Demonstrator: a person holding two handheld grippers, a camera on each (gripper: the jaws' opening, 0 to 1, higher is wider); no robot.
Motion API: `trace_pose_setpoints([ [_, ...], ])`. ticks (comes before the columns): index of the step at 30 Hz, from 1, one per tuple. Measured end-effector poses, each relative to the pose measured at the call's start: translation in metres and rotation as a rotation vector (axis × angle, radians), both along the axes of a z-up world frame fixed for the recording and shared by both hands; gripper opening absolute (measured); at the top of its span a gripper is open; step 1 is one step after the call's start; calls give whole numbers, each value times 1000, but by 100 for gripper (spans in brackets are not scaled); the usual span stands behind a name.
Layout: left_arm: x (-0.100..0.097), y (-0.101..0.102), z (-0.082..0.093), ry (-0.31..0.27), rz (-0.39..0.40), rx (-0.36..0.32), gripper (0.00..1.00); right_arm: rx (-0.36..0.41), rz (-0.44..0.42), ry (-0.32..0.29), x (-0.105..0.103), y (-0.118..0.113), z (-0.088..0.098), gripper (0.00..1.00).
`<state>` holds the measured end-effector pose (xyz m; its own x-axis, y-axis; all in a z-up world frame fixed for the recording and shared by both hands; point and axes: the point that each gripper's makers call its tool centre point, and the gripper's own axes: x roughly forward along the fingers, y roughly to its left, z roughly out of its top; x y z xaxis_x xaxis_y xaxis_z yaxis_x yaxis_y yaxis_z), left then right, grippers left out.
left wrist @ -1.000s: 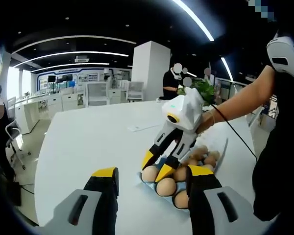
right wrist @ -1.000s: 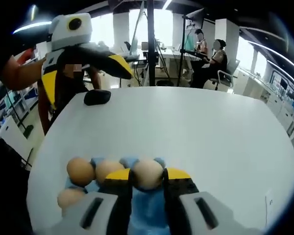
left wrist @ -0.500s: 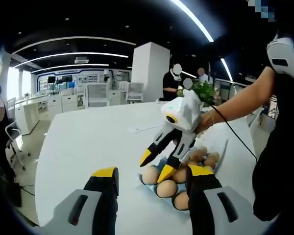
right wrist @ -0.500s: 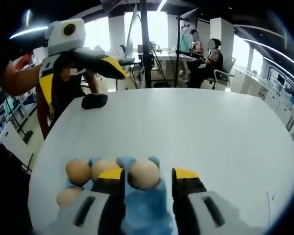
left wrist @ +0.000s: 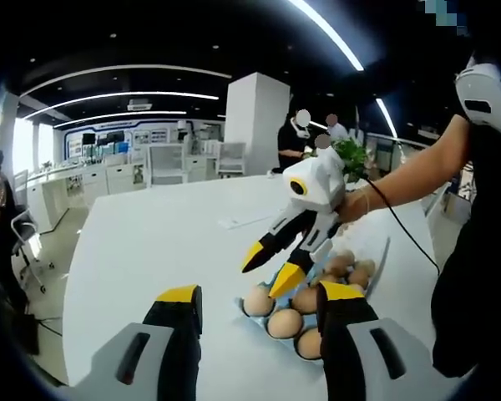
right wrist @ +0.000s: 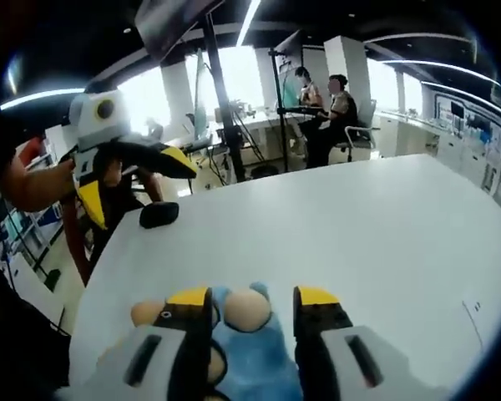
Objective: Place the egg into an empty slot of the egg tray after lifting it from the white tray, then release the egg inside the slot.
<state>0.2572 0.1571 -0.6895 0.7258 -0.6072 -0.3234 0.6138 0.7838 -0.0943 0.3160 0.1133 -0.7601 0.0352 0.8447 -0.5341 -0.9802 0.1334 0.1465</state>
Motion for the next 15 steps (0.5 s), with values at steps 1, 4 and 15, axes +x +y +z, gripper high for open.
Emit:
trace_pose_setpoints([
  [1,0,0,0,0,1,2,56,2,3,-12,0,0,1,39],
  [4,0,0,2,-2,-5,8,56,19,2,-5,0,0,6,39],
  [15,3,-6,4,-4,-20,14,56,19,7,-33,0,-10,10,38],
])
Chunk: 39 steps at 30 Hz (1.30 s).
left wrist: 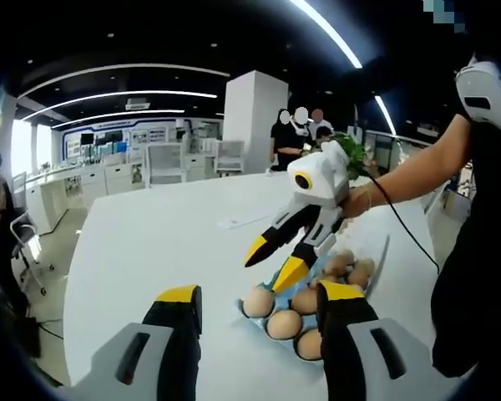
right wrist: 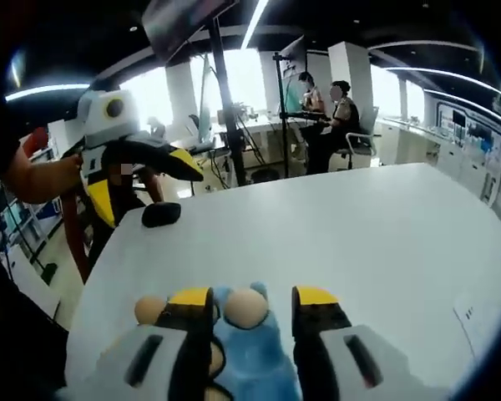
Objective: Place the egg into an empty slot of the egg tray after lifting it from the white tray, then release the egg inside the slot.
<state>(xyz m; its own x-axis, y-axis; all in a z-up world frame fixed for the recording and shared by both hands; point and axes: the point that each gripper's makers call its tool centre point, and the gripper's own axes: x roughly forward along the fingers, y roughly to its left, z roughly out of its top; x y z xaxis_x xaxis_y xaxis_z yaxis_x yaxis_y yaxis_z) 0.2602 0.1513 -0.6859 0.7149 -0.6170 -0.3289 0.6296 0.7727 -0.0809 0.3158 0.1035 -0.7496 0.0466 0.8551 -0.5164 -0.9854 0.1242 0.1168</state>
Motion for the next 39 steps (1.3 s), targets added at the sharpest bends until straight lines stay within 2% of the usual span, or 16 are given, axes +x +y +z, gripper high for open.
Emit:
trace_pose_setpoints([
  [11,1,0,0,3,1,-2,56,-9,9,-13,-3,-15,-1,37],
  [27,2,-8,2,-3,-15,1,56,-13,-60,-18,2,-65,1,35],
  [39,2,-9,2,-5,-20,4,56,-48,-99,-32,3,-104,-2,34],
])
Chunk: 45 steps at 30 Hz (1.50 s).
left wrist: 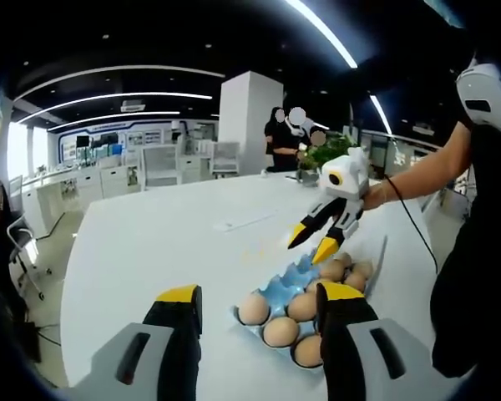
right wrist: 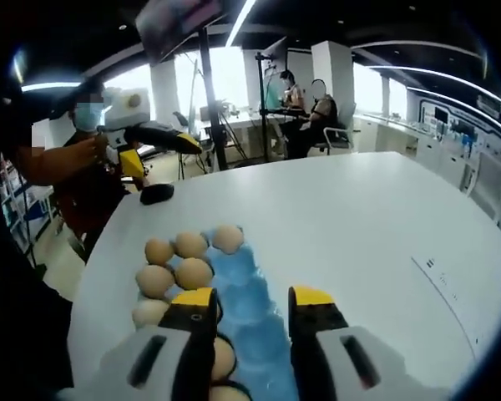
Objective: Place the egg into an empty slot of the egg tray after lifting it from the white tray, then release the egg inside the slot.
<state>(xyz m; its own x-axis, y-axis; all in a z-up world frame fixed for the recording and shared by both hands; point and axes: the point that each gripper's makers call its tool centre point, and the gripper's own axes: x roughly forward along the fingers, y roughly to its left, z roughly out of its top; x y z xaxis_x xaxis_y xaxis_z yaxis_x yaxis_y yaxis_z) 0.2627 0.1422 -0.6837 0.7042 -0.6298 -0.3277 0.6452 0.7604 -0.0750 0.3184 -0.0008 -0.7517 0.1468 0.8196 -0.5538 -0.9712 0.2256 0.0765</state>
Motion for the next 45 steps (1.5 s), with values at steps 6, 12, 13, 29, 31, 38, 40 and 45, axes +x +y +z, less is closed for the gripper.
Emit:
trace_pose_setpoints([
  [6,2,0,0,1,0,-3,56,-14,-16,0,0,-15,-2,34],
  [12,3,-3,1,-2,-5,-6,56,-11,-48,-6,4,-31,1,35],
  [13,2,-3,2,-3,-7,-5,56,-15,-54,-10,5,-34,2,35],
  [29,2,-2,2,-2,-6,-6,56,-136,-218,-42,23,-141,-4,35],
  [31,2,-3,2,-4,-9,-7,56,-153,-232,-48,25,-151,-6,35],
  [38,3,-4,1,-2,-9,-9,56,-213,-258,-55,31,-174,-14,34],
  [40,3,-4,1,-1,-11,-9,56,-233,-249,-50,31,-177,-19,34],
  [45,2,-5,1,-1,-13,-7,56,-298,-212,-51,28,-182,-30,31],
])
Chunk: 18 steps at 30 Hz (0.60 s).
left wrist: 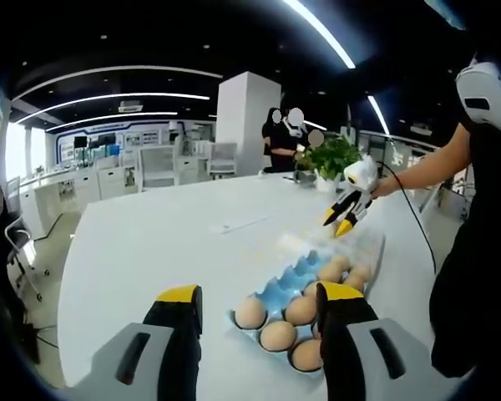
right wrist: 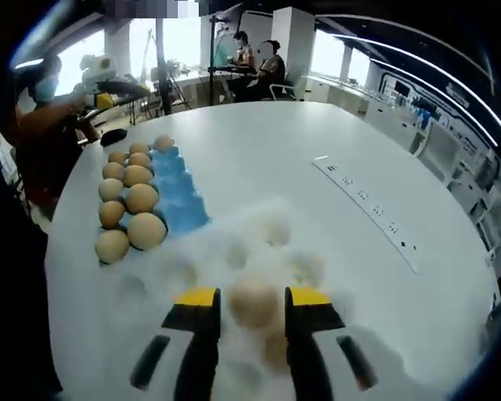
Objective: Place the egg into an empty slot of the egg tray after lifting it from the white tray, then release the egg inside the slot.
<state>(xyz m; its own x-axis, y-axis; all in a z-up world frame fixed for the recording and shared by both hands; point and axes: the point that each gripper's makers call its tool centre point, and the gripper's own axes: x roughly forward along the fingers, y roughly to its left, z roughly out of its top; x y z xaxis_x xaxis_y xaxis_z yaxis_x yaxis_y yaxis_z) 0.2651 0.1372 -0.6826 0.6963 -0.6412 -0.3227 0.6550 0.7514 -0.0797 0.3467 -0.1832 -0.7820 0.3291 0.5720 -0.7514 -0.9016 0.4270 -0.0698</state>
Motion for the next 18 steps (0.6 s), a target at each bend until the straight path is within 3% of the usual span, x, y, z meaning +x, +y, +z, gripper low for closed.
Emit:
trace_pose_setpoints([
  [4,0,2,0,1,6,0,56,-53,37,4,-3,-3,-8,27],
  [5,0,2,0,2,6,0,55,-34,30,12,-2,-2,-6,27],
  [13,-1,1,-1,10,3,7,55,-120,102,137,0,-1,-12,28],
  [18,-1,2,0,8,8,11,55,-148,119,182,2,0,-14,26],
])
